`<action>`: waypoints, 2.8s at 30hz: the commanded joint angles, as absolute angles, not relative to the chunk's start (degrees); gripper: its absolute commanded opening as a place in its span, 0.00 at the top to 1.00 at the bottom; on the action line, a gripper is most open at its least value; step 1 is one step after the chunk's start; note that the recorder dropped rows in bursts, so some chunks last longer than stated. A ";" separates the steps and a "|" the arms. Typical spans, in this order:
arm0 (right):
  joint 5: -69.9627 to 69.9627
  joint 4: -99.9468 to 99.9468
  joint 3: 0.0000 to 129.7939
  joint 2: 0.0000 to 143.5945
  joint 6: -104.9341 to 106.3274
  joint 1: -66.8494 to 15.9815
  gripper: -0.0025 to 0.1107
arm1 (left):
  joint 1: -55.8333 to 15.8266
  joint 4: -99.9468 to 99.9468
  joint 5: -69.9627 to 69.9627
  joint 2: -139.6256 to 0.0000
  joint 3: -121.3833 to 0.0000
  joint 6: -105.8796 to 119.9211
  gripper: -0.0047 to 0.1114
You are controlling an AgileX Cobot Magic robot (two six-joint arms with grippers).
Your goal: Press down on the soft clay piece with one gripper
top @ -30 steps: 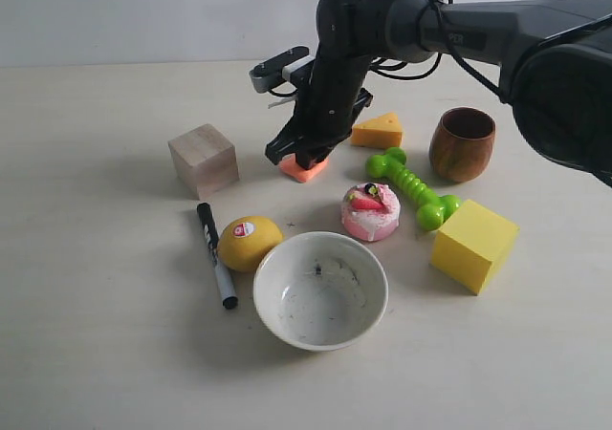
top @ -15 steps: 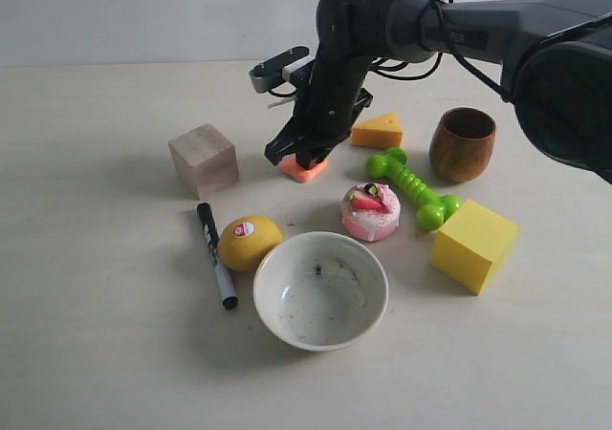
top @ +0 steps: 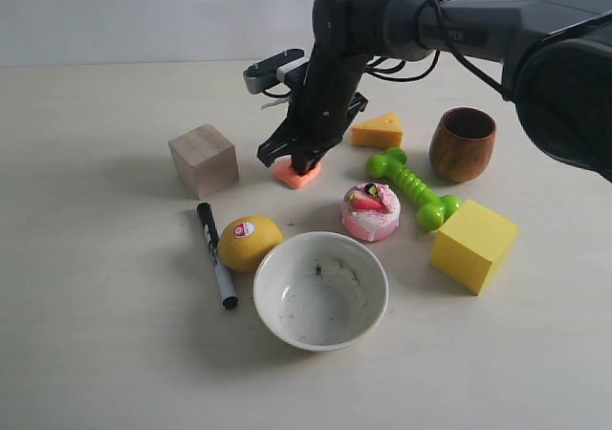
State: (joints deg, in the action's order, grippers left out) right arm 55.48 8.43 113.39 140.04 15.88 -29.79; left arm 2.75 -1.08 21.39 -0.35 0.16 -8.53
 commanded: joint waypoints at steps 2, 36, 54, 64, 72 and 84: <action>55.76 8.80 113.01 138.65 15.82 -29.98 0.90 | 2.85 -1.08 20.90 0.00 0.00 -8.70 0.96; 15.42 17.67 64.71 90.02 7.44 -29.98 0.98 | 2.85 -1.08 20.90 0.00 0.00 -8.70 0.96; 19.82 9.00 60.42 65.99 10.75 -29.98 0.98 | 2.85 -1.08 20.90 0.00 0.00 -8.70 0.96; 28.32 -10.14 60.21 58.65 -9.00 -22.91 0.98 | 2.85 -1.08 20.90 0.00 0.00 -8.70 0.96; 30.22 -7.71 54.70 46.89 -5.55 -4.13 0.98 | 2.85 -1.08 20.90 0.00 0.00 -8.70 0.96; 23.45 -9.29 31.65 24.99 -5.55 4.47 0.98 | 2.85 -1.08 20.90 0.00 0.00 -8.70 0.96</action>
State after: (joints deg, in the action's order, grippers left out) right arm 26.32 -8.72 35.73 28.89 -5.97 4.11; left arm 2.75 -1.08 21.39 -0.35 0.16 -8.53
